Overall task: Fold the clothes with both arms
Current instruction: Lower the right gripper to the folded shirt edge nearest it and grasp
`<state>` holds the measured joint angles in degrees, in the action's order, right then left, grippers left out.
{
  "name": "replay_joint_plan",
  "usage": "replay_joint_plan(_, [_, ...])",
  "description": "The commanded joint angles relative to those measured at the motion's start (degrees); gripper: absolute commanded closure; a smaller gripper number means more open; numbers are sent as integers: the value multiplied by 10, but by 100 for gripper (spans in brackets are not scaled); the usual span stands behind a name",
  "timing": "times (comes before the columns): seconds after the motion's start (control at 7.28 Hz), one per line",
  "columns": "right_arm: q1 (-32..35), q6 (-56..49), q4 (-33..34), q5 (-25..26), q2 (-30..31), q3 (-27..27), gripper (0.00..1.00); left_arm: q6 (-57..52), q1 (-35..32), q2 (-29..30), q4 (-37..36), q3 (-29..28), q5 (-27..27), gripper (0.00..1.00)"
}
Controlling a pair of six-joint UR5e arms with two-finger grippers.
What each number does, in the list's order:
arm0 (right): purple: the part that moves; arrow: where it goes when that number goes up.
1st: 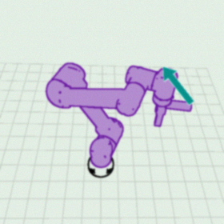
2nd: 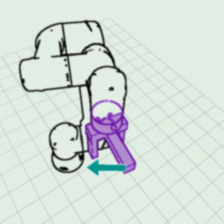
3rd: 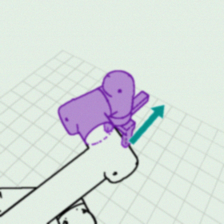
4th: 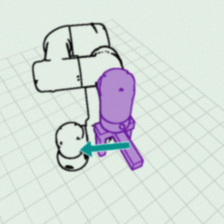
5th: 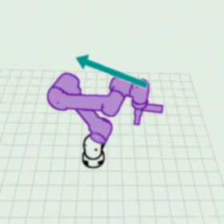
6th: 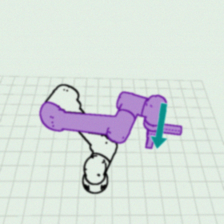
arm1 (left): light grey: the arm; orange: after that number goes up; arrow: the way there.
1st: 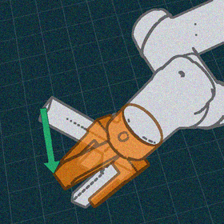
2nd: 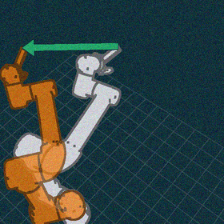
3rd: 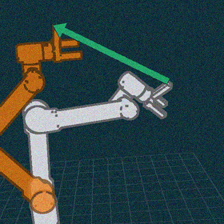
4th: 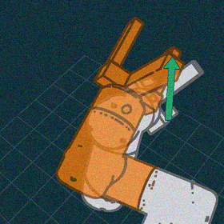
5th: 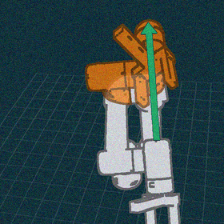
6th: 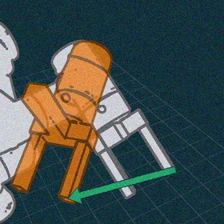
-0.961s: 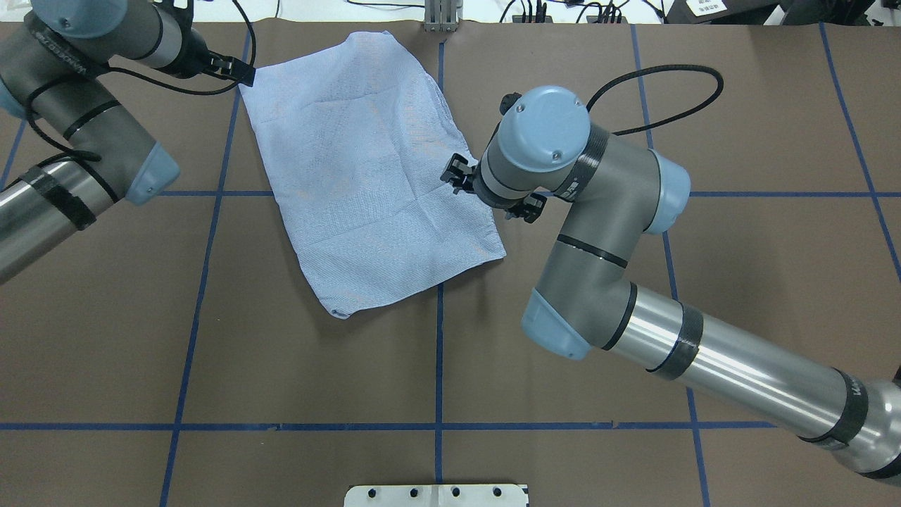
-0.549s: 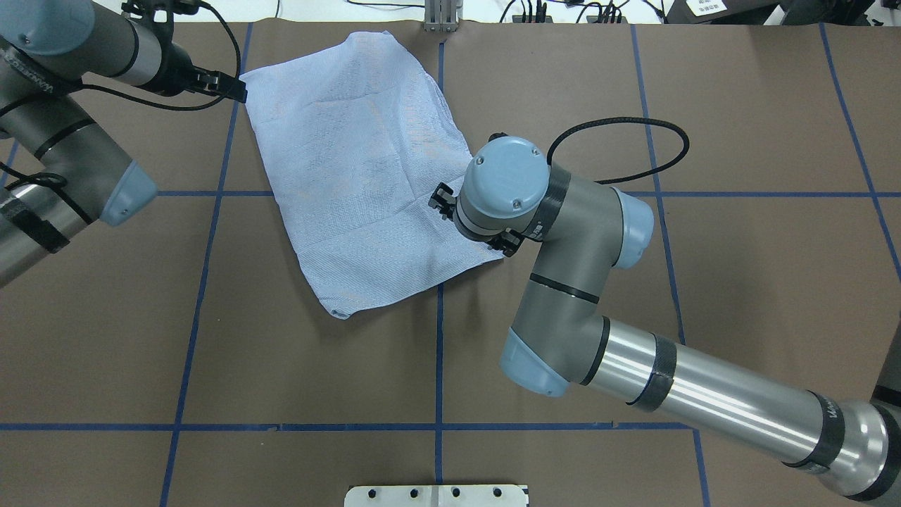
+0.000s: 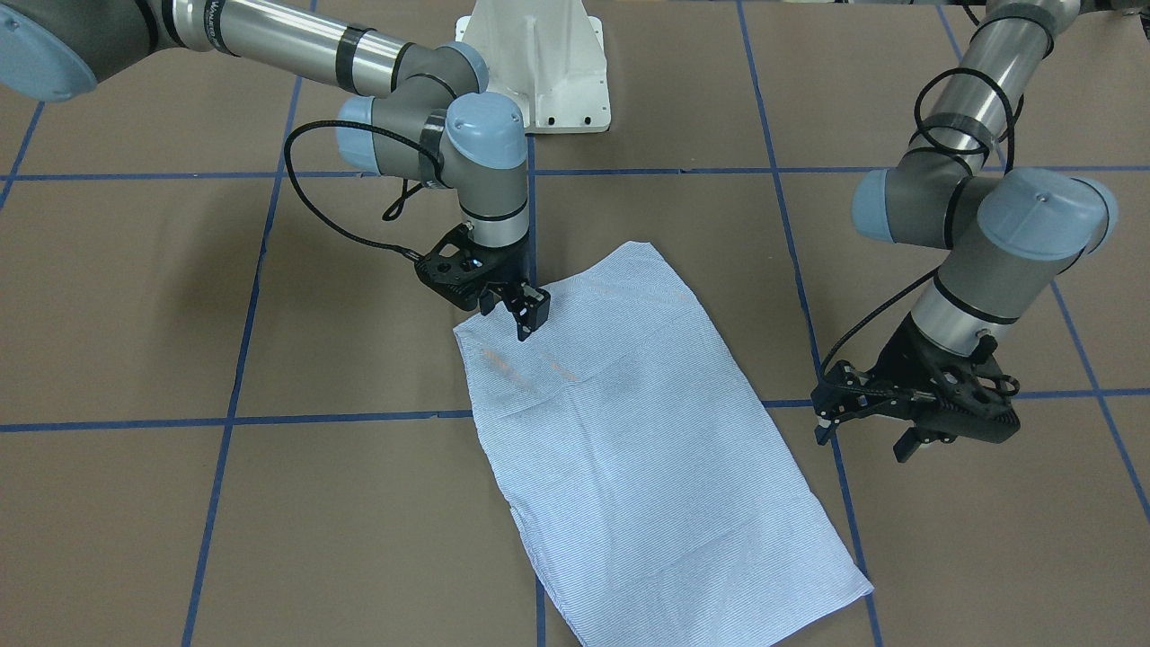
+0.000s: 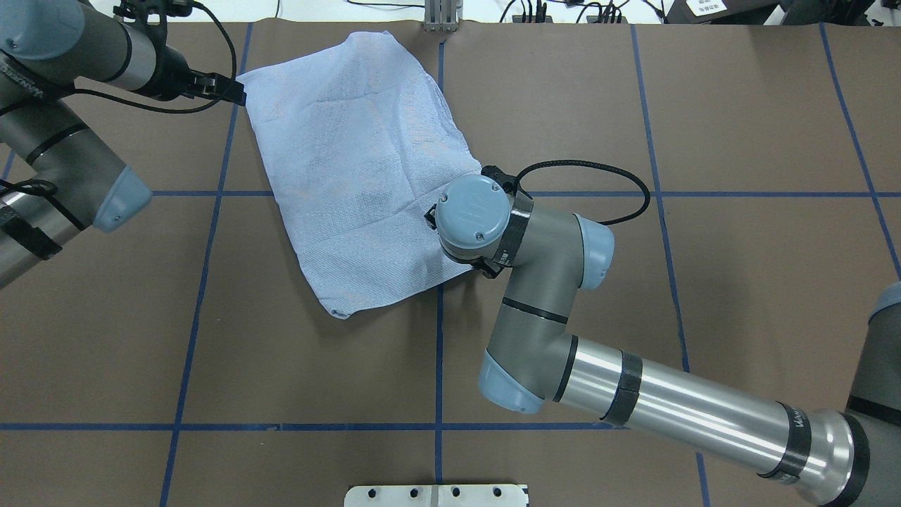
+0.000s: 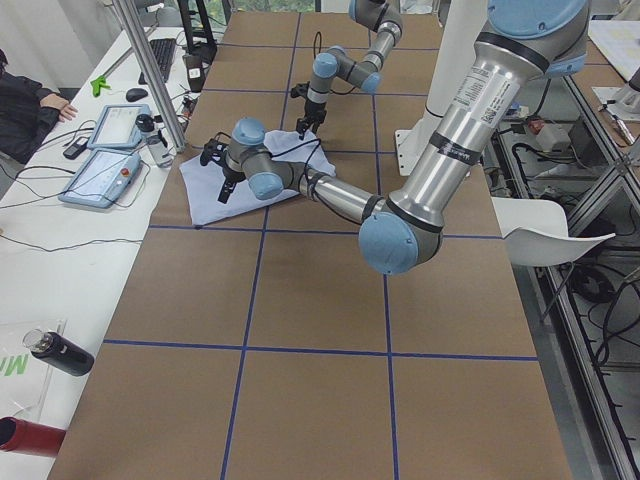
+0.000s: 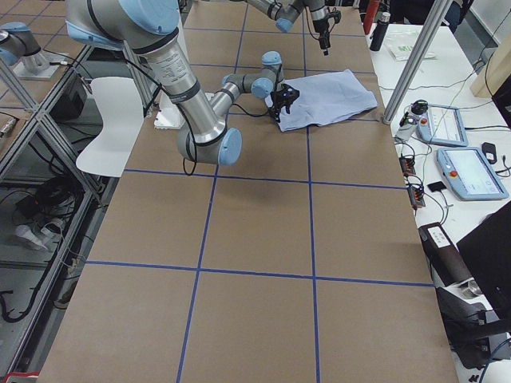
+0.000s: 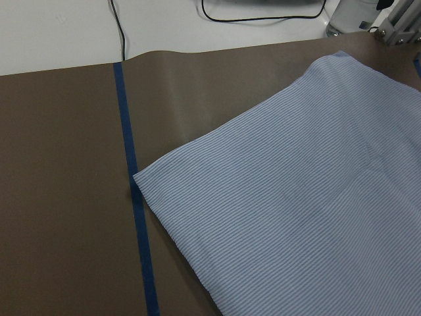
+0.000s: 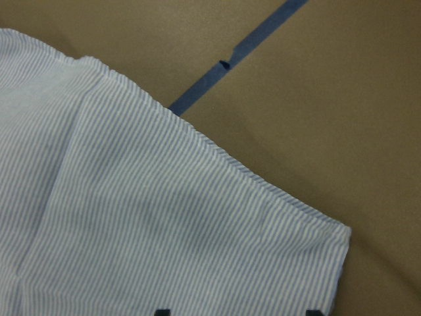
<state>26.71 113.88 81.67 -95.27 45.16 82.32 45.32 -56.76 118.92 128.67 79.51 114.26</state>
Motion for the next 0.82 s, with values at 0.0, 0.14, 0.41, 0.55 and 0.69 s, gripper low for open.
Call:
replay_joint_plan(0.0, [-6,4,2,2,-1,-4,26,0,2,0,0,-2,0,0])
replay_joint_plan(0.14, [-9,4,2,2,2,-4,26,0,3,0,0,-2,0,0])
replay_joint_plan(0.41, [-12,3,5,2,3,-4,26,1,5,-1,0,-3,0,0])
replay_joint_plan(0.55, [-12,3,5,3,3,-4,26,1,6,-1,0,-4,-1,0])
replay_joint_plan(0.69, [-14,3,4,6,3,-6,26,1,6,-2,0,-3,-1,0])
